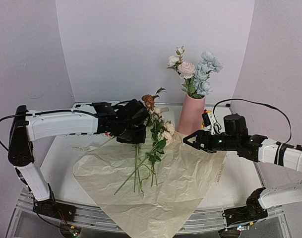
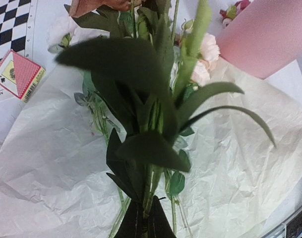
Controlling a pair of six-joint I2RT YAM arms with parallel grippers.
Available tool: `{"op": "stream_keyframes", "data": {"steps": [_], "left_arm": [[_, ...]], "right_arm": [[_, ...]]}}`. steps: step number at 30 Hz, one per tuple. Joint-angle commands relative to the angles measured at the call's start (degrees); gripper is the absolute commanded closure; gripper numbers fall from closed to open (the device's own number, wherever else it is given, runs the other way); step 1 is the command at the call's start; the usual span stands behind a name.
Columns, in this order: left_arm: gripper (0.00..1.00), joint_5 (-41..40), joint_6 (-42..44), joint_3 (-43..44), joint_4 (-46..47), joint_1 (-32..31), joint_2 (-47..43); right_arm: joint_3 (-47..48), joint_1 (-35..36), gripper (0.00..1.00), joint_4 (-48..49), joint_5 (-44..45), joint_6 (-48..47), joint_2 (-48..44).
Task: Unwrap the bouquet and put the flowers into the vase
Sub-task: Pick up the fake flower from the wrapping paper.
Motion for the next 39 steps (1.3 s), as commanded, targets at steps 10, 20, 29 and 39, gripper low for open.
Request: {"op": "stream_keyframes", "data": {"steps": [10,20,29,39], "left_arm": [[1.00,-0.24,2.99,-9.40,12.88,0.29,-15.00],[0.99,16.68,9.40,-19.52,34.11,0.21,-27.85],[0.98,26.53,10.48,-21.77,40.65,0.22,-28.97],[0.98,27.06,11.21,-21.02,42.25,-0.14,-25.99]], "right_arm": [[2.28,2.87,0.15,4.66,-5.12,3.15,3.88],[14.71,11.85,0.14,6.31,-4.21,2.28,7.32],[22.54,17.06,0.19,10.95,1.66,7.74,8.93],[31.51,22.84,0.11,0.15,18.31,9.33,14.01]]}}
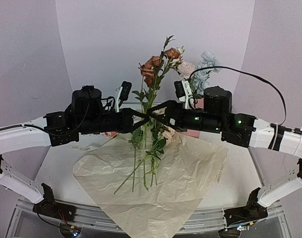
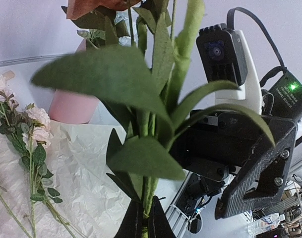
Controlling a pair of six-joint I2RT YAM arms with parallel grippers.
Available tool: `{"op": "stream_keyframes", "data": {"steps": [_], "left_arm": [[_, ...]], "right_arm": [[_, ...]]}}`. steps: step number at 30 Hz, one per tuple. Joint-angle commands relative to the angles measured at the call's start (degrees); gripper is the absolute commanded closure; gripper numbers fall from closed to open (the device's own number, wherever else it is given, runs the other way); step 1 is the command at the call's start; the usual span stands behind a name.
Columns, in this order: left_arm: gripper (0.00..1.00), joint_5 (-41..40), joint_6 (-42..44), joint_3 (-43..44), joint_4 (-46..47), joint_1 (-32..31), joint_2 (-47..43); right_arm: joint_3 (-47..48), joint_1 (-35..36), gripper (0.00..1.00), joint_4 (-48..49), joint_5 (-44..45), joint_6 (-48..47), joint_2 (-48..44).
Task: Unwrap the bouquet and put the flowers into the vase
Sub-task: Pick up the fake flower from the wrapping paper.
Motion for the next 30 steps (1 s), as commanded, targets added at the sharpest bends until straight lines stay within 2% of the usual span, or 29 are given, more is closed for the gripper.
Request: {"op": "stream_keyframes", "data": {"steps": [1,6,12,17,20,24,28,30], "left_arm": [[0.98,1.56,1.66,1.19,3.22,-0.26,2.10],[0.98,0.29,1.99,1.64,2.93,-0.62,3.27],[0.98,-0.65,2.31,1.68,2.25,-0.78,3.95],[0.98,-0.97,2.84,2.28,1.45,-0.90,5.08],[0.98,-1.43,3.25,2.65,0.16,-1.04,5.60],[0.98,-2.47,3.80,2.96,-0.93,-1.09,5.94],[0.97,-4.62,4.63,3.57,-2.84,-1.16,6.35],[0.96,-6.08,5.38,4.13,-4.17,-1.20,6.55]], "right_arm": [[5.40,1.98,0.11,-3.77,7.92,0.82,3.20],[6.86,3.29,0.15,-4.26,11.35,1.15,5.13],[6.57,3.46,0.30,-5.47,17.17,2.79,5.12],[9.69,3.57,0.32,-7.78,16.88,2.20,7.49],[10.41,3.56,0.44,-8.42,16.95,2.01,8.43],[11.25,3.59,0.50,-8.96,16.52,1.59,9.27],[13.08,3.57,0.64,-11.39,16.44,0.60,10.62],[13.10,3.61,0.74,-12.08,17.04,0.39,10.87]]}}
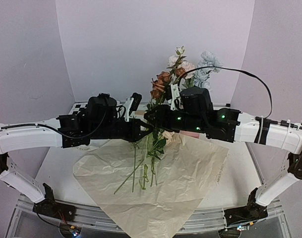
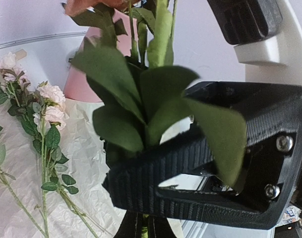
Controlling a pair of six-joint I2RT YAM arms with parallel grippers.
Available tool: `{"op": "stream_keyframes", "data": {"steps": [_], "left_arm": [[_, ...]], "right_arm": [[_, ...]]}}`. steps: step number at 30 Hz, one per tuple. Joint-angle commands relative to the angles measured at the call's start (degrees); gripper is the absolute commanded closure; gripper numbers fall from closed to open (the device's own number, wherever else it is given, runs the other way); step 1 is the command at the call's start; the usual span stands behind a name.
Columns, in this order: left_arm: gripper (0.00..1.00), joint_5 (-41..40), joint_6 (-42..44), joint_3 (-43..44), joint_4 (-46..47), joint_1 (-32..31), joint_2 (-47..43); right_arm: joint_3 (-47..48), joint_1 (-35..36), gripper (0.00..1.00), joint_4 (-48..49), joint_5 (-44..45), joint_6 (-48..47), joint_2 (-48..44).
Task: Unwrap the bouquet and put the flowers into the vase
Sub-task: Pick up the fake flower from the wrapping paper, then insert the fake flower into the vase.
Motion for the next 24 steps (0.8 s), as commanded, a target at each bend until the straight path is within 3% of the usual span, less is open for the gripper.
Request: {"op": "stream_keyframes", "data": {"steps": [1,6,9,12,17,24], "left_arm": [[0.96,-3.51,2.63,4.11,-2.30,-0.29,0.58],[0.88,-5.40,3.29,4.48,-3.25,-0.31,0.73],[0.65,-5.97,3.14,4.32,-3.32,-0.31,0.42],[0.50,-6.31,2.39,3.41,-3.36,-0.31,-0.84],[0.37,-7.69,0.61,0.50,-3.27,-0.31,-5.04],[0.29,-6.80,-0.64,-3.40,-2.51,-0.31,-10.48]], "right_arm": [[2.81,0.14,0.78,-1.59,1.38,-1.16,0.81],[3.58,0.13,0.87,-2.42,0.74,-1.45,1.74],[3.94,0.15,1.00,-2.83,0.67,-1.59,2.20],[3.85,0.15,1.00,-3.06,2.02,-2.90,1.55],[3.99,0.06,1.00,-3.31,5.21,-10.55,-1.56],[4.94,-0.14,1.00,-4.30,15.63,-23.68,-8.25]]}}
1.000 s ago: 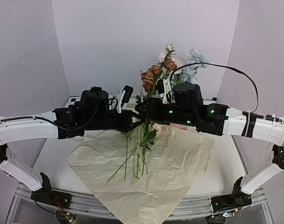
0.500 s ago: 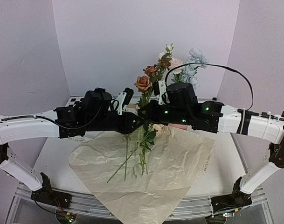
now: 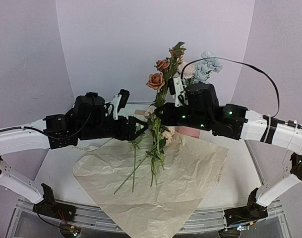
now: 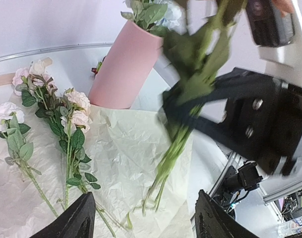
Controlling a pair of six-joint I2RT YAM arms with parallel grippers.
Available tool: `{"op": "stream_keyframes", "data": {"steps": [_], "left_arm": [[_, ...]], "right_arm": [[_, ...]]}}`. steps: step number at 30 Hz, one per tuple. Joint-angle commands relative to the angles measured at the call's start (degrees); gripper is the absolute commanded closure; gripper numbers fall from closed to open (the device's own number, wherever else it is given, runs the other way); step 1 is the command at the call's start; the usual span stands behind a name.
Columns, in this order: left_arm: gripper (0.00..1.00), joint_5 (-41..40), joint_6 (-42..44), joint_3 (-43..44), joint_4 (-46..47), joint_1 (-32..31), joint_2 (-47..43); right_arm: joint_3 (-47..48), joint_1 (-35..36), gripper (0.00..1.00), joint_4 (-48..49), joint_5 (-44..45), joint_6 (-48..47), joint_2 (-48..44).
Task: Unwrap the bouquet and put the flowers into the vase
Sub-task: Insert the fake flower into the vase.
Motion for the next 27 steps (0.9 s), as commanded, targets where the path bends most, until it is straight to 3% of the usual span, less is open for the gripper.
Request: {"op": "stream_keyframes", "data": {"steps": [1,4,11,19,27], "left_arm": [[0.28,-0.37,-1.16,-1.90,2.16,-0.11,-4.53],[0.21,-0.08,-1.21,-2.72,2.37,-0.11,-5.81],[0.20,0.13,-1.21,-2.88,2.52,-0.09,-6.01],[0.20,0.79,-1.61,-2.73,2.91,-0.11,-4.68],[0.22,1.13,-1.65,-2.22,3.13,-0.11,-3.46]], "right_arm": [[3.83,-0.37,1.00,0.16,10.31,-11.45,-6.94],[6.53,-1.84,1.00,-0.31,13.17,-16.13,-8.83],[18.74,-8.38,1.00,-2.03,11.03,-23.91,-8.97],[32.83,-15.72,1.00,-3.46,8.24,-26.03,-4.14],[39.21,-18.03,1.00,-3.25,9.58,-27.42,0.49]]}}
